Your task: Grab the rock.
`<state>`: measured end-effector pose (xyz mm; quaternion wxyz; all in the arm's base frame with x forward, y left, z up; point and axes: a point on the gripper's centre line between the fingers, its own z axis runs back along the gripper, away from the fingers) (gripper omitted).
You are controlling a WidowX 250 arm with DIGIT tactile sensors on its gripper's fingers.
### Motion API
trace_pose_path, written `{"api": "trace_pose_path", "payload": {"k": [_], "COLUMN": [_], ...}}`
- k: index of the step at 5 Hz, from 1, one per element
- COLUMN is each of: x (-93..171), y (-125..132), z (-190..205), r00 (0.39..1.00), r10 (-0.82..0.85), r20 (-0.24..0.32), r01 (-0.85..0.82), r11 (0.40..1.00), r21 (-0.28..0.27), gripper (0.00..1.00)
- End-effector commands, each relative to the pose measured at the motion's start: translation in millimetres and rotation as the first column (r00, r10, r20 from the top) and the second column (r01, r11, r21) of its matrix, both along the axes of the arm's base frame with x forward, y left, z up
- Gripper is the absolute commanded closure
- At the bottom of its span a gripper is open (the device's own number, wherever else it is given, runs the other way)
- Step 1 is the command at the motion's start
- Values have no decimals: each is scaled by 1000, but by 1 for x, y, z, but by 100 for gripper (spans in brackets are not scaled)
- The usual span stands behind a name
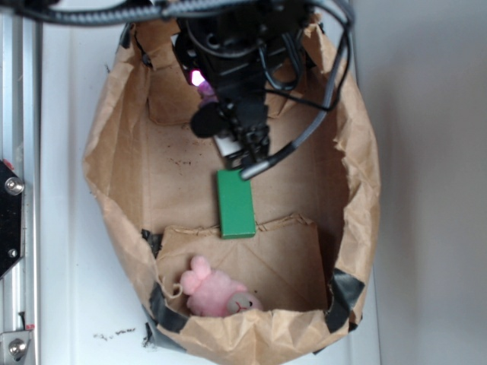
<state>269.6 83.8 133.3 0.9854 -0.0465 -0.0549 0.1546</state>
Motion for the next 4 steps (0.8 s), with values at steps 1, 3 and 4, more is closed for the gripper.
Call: {"api": "trace_pose_path", "payload": {"k": [1, 3, 4], "x": [7, -11, -11], "y": [-6, -36, -49], "z": [58, 64, 57], "r00": [974, 940, 936], "r10": [-154, -246, -270], "r20": [165, 235, 224], "r01": [151, 239, 257], "r11": [988, 969, 962], "r21": [30, 60, 88], "gripper": [100, 100, 100]}}
